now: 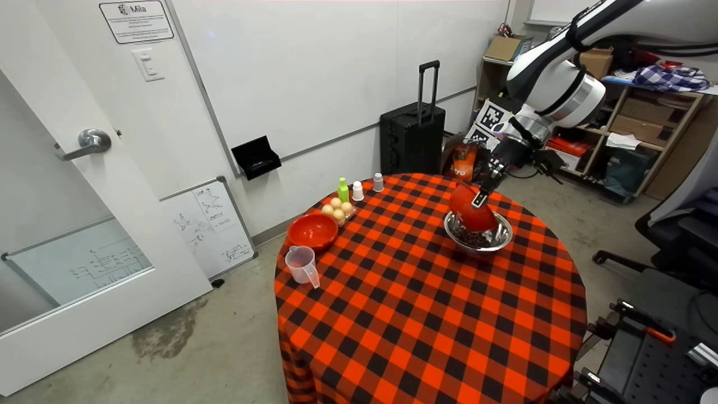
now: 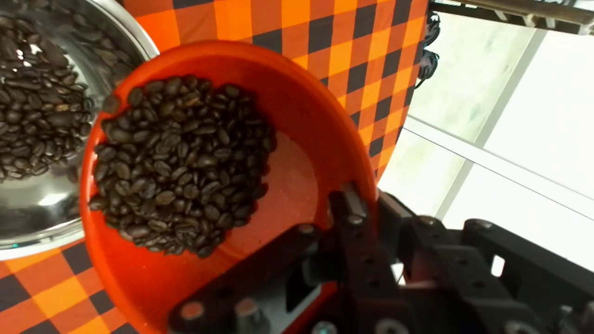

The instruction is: Pour some of the things in the red bowl into the metal bowl

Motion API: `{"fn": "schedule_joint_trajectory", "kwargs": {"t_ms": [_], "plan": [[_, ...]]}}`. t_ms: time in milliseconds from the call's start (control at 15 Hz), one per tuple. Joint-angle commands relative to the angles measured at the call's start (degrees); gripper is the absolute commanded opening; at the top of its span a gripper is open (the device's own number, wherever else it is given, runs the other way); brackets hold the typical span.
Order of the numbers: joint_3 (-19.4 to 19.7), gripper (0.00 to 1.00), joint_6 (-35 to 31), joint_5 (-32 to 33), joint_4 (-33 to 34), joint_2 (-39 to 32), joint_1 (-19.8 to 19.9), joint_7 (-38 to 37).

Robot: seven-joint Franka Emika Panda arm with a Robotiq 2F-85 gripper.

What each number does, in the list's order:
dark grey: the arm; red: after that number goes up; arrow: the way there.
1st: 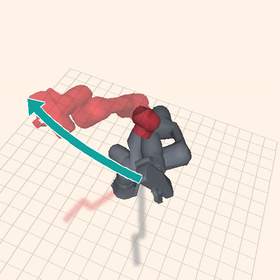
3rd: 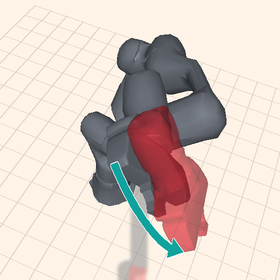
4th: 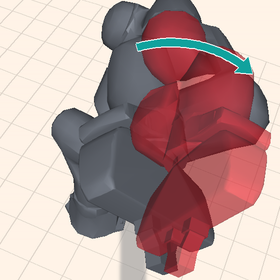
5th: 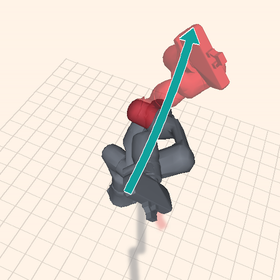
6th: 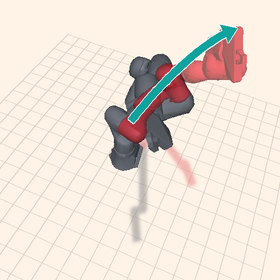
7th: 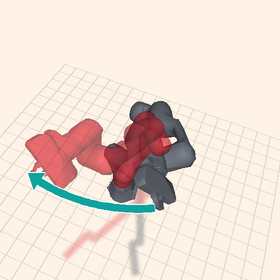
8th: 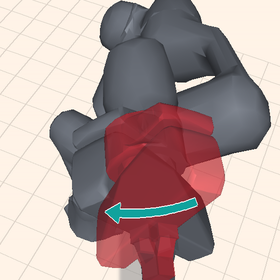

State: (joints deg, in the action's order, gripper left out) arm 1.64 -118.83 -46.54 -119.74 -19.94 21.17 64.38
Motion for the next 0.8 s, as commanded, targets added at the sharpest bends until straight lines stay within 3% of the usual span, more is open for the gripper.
{"fn": "schedule_joint_trajectory", "kwargs": {"t_ms": [0,733], "plan": [[1.94,0.02,2.58,-3.66,-3.15,3.43,-0.45,5.0],[5.17,0.02,5.49,-8.36,-6.03,5.96,-2.0,11.53]]}}
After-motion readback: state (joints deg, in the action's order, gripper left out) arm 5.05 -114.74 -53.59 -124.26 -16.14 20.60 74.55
